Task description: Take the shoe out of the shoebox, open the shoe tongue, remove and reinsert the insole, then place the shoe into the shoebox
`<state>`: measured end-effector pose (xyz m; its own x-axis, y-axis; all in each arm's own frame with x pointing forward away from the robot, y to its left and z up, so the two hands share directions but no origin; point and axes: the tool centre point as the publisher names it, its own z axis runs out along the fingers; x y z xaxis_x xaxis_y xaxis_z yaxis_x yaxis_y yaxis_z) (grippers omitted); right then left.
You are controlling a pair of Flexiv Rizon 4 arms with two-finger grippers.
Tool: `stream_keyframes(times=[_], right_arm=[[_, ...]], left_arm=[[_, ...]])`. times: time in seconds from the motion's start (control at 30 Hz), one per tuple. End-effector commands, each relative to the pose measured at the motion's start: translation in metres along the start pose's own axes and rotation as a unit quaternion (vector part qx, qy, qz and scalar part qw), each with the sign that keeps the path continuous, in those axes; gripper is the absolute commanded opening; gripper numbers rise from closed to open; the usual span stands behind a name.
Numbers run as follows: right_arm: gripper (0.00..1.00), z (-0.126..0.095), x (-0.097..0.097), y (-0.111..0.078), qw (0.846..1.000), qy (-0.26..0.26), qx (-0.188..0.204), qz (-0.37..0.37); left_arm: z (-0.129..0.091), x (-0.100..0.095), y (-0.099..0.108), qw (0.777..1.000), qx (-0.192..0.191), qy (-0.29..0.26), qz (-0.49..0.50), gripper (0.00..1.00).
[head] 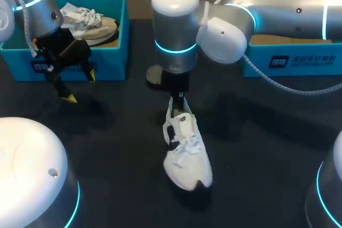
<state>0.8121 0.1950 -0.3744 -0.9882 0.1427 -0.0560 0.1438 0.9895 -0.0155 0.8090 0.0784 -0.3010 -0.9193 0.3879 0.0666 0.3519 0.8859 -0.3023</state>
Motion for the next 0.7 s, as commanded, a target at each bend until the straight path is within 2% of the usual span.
stream_keyframes(times=[0.03, 0.2, 0.33, 0.43, 0.6, 0.7], right_arm=[[0.00, -0.019, 0.000, -0.005, 1.000, -0.015, 0.007, 0.004], [0.00, -0.042, -0.012, -0.013, 0.999, -0.038, 0.021, 0.007], [0.00, -0.063, -0.026, -0.020, 0.998, -0.056, 0.023, 0.007], [0.00, -0.079, -0.037, -0.026, 0.998, -0.069, 0.009, 0.004], [0.00, -0.109, -0.052, -0.029, 0.997, -0.081, 0.017, 0.013], [0.00, -0.109, -0.052, -0.029, 0.997, -0.081, 0.017, 0.013]], left_arm=[[-0.001, 0.001, 0.000, 1.000, -0.002, 0.000, 0.000, 1.00], [-0.001, 0.001, 0.000, 1.000, -0.002, 0.000, 0.000, 1.00], [-0.001, 0.001, 0.000, 1.000, -0.002, 0.000, 0.000, 1.00], [-0.001, 0.001, 0.000, 1.000, -0.002, 0.000, 0.000, 1.00], [-0.001, 0.001, 0.000, 1.000, -0.002, 0.000, 0.000, 1.00], [-0.001, 0.001, 0.000, 1.000, -0.002, 0.000, 0.000, 1.00]])
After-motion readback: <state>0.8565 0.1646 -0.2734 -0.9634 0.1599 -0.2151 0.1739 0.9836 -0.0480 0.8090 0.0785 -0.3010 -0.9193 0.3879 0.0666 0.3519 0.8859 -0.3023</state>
